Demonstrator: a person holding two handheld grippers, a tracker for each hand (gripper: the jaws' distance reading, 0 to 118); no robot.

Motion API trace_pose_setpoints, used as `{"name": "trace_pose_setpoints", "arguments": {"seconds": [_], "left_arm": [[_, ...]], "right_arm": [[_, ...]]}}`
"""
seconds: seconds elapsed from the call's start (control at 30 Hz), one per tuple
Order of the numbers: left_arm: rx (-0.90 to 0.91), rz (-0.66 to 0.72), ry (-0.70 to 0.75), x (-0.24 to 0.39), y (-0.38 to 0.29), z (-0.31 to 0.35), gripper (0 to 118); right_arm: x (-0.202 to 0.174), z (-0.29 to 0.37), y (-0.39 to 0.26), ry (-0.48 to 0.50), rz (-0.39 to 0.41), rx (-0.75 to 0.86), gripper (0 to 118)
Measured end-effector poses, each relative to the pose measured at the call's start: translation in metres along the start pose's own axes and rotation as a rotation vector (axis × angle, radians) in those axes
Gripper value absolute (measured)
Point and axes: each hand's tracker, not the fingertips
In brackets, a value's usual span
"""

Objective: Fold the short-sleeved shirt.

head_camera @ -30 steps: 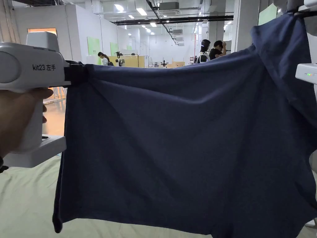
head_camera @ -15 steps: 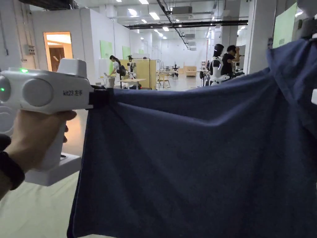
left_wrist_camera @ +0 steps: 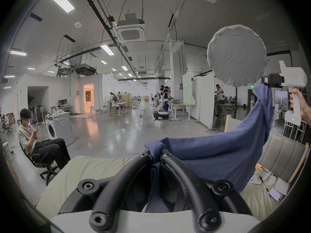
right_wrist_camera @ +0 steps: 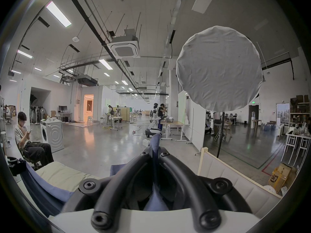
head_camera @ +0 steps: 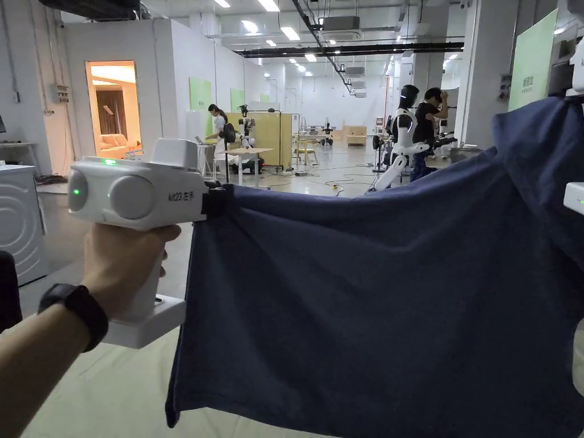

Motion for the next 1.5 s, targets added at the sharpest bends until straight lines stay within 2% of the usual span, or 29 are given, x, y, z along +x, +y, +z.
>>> {"name": "trace_pose_setpoints", "arguments": {"seconds": [0.13, 0.17, 0.23, 0.33, 0.37, 0.4, 0.43, 0.47, 0.5, 0.53, 0.57, 0.6, 0.67, 0.7, 0.87, 1.07, 1.13, 1.27, 1.37, 1.4, 1.43, 1.47, 1.5], "left_arm": [[-0.065, 0.05, -0.032, 0.004, -0.052, -0.015, 8], [-0.094, 0.072, -0.052, 0.006, -0.071, -0.018, 8], [-0.131, 0.148, -0.077, 0.01, -0.112, -0.018, 8], [-0.2, 0.22, -0.137, 0.021, -0.186, -0.01, 8], [-0.229, 0.224, -0.137, 0.022, -0.212, -0.009, 8], [-0.253, 0.223, -0.145, 0.026, -0.236, -0.002, 8], [-0.282, 0.238, -0.156, 0.029, -0.257, 0.004, 8], [-0.313, 0.248, -0.145, 0.031, -0.278, 0.01, 8], [-0.345, 0.25, -0.143, 0.033, -0.298, 0.017, 8], [-0.37, 0.268, -0.148, 0.035, -0.315, 0.027, 8], [-0.374, 0.303, -0.169, 0.035, -0.332, 0.038, 8], [-0.392, 0.323, -0.176, 0.037, -0.347, 0.051, 8], [-0.407, 0.357, -0.194, 0.038, -0.371, 0.081, 8], [-0.412, 0.347, -0.2, 0.04, -0.381, 0.102, 8], [-0.401, 0.345, -0.238, 0.054, -0.406, 0.204, 8], [-0.461, 0.307, -0.274, 0.061, -0.407, 0.296, 8], [-0.504, 0.282, -0.274, 0.06, -0.409, 0.308, 8], [-0.527, 0.282, -0.277, 0.059, -0.413, 0.313, 8], [-0.548, 0.279, -0.242, 0.06, -0.419, 0.299, 9], [-0.536, 0.28, -0.23, 0.06, -0.421, 0.296, 14], [-0.511, 0.287, -0.206, 0.06, -0.422, 0.292, 26], [-0.51, 0.303, -0.18, 0.059, -0.421, 0.287, 44], [-0.517, 0.318, -0.164, 0.058, -0.42, 0.283, 68]], "right_arm": [[-0.008, 0.001, -0.043, 0.069, -0.036, -0.069, 5], [-0.011, 0.005, -0.057, 0.097, -0.002, -0.034, 5], [-0.015, 0.016, -0.092, 0.127, -0.001, -0.032, 5], [-0.023, 0.038, -0.154, 0.173, 0.007, -0.121, 5], [-0.024, 0.05, -0.172, 0.2, 0.035, -0.115, 5], [-0.023, 0.063, -0.194, 0.221, -0.016, -0.136, 5], [-0.022, 0.073, -0.208, 0.234, -0.03, -0.154, 5], [-0.023, 0.092, -0.233, 0.266, -0.071, -0.222, 5], [-0.021, 0.111, -0.248, 0.244, -0.068, -0.144, 5], [-0.02, 0.124, -0.262, 0.284, -0.056, -0.178, 5], [-0.018, 0.143, -0.286, 0.278, -0.145, -0.317, 5], [-0.017, 0.163, -0.292, 0.261, -0.102, -0.201, 5], [-0.006, 0.206, -0.315, 0.247, -0.157, -0.209, 5], [0.002, 0.232, -0.326, 0.231, -0.191, -0.198, 5], [0.041, 0.345, -0.344, 0.202, -0.243, -0.22, 5], [0.073, 0.446, -0.339, 0.145, -0.201, -0.34, 5], [0.078, 0.456, -0.346, 0.121, -0.198, -0.418, 5], [0.067, 0.445, -0.36, 0.157, -0.169, -0.442, 5], [0.051, 0.411, -0.381, 0.22, -0.214, -0.527, 5], [0.046, 0.398, -0.393, 0.24, -0.232, -0.577, 5], [0.04, 0.387, -0.402, 0.249, -0.237, -0.612, 5], [0.033, 0.374, -0.413, 0.258, -0.243, -0.638, 5], [0.032, 0.362, -0.43, 0.272, -0.242, -0.688, 7]]}}
